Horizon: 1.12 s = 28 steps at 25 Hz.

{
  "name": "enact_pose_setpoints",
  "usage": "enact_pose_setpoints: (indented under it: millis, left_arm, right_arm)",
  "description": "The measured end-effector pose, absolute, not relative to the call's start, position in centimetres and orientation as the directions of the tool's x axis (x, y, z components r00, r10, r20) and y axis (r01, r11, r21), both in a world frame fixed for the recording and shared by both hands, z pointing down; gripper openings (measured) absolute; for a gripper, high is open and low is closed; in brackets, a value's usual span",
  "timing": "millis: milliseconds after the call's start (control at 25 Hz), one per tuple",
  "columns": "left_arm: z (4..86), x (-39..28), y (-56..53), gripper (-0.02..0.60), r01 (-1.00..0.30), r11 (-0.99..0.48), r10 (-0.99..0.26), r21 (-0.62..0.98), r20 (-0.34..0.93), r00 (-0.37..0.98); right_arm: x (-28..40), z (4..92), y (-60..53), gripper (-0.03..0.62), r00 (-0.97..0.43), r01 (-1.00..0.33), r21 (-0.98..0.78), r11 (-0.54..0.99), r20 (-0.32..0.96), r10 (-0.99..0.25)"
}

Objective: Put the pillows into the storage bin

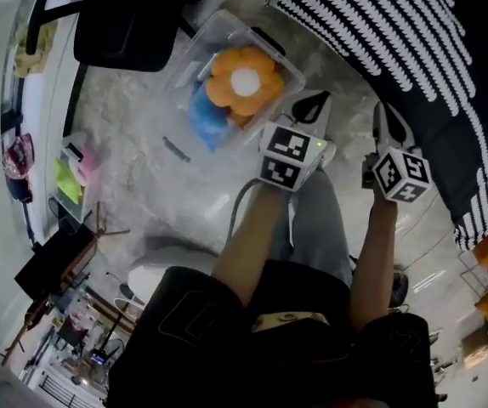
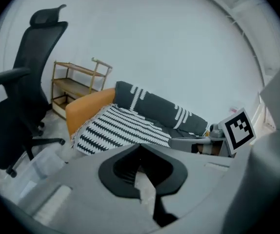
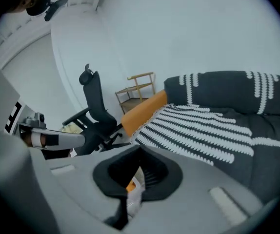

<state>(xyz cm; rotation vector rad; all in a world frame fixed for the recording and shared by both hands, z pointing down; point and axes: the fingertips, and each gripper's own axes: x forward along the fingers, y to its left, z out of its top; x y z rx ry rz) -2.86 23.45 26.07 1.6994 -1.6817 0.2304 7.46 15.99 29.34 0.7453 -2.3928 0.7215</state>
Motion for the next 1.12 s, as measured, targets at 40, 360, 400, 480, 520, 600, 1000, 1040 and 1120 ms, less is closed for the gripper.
enact_pose_setpoints:
  millis: [40,360,400,480,520,600,1000,1040,1120]
  left_arm:
    - [24.9,-2.3,22.0,0.009,-0.932,0.088,-0.804,0.351,0.578,0.142]
    - [12.5,8.3,13.0,0.009,-0.955,-0.100,-0.881,0.279,0.421,0.215]
    - [10.8,9.6,12.5,0.009,-0.958,-0.114,-0.890,0.262,0.403,0.216]
    - [7.6,11.5,12.1,0.009,-0.968,-0.116,-0.905,0.221,0.378,0.195]
    - [6.1,12.1,12.0,0.009,-0.974,-0.110,-0.911,0.199,0.371,0.179]
    - [3.7,13.0,11.8,0.009,-0.982,-0.100,-0.921,0.157,0.359,0.151]
    - [-8.0,17.8,9.6,0.009,-0.981,-0.188,-0.971,0.041,0.141,0.192]
    - [-8.8,18.0,9.5,0.009,-0.979,-0.200,-0.971,0.045,0.122,0.204]
    - [-10.2,18.0,9.5,0.009,-0.976,-0.212,-0.972,0.054,0.090,0.216]
  right_arm:
    - [8.3,28.2,15.0,0.003,-0.706,-0.647,-0.329,0.688,0.601,-0.376]
    - [20.9,17.5,9.1,0.003,-0.548,-0.823,-0.194,0.534,0.523,-0.653]
    - [22.4,16.1,8.7,0.003,-0.527,-0.834,-0.162,0.527,0.516,-0.675]
    - [25.2,13.2,8.3,0.003,-0.501,-0.853,-0.148,0.500,0.498,-0.708]
    - [26.4,11.7,8.3,0.003,-0.491,-0.862,-0.150,0.485,0.486,-0.723]
    - [28.3,8.8,7.9,0.003,-0.474,-0.874,-0.141,0.464,0.452,-0.756]
    - [37.9,-6.9,6.8,0.003,-0.383,-0.923,-0.039,0.384,0.203,-0.901]
    - [38.4,-7.9,6.9,0.003,-0.372,-0.927,-0.033,0.373,0.186,-0.909]
    - [38.8,-9.4,7.1,0.003,-0.360,-0.933,-0.025,0.360,0.155,-0.920]
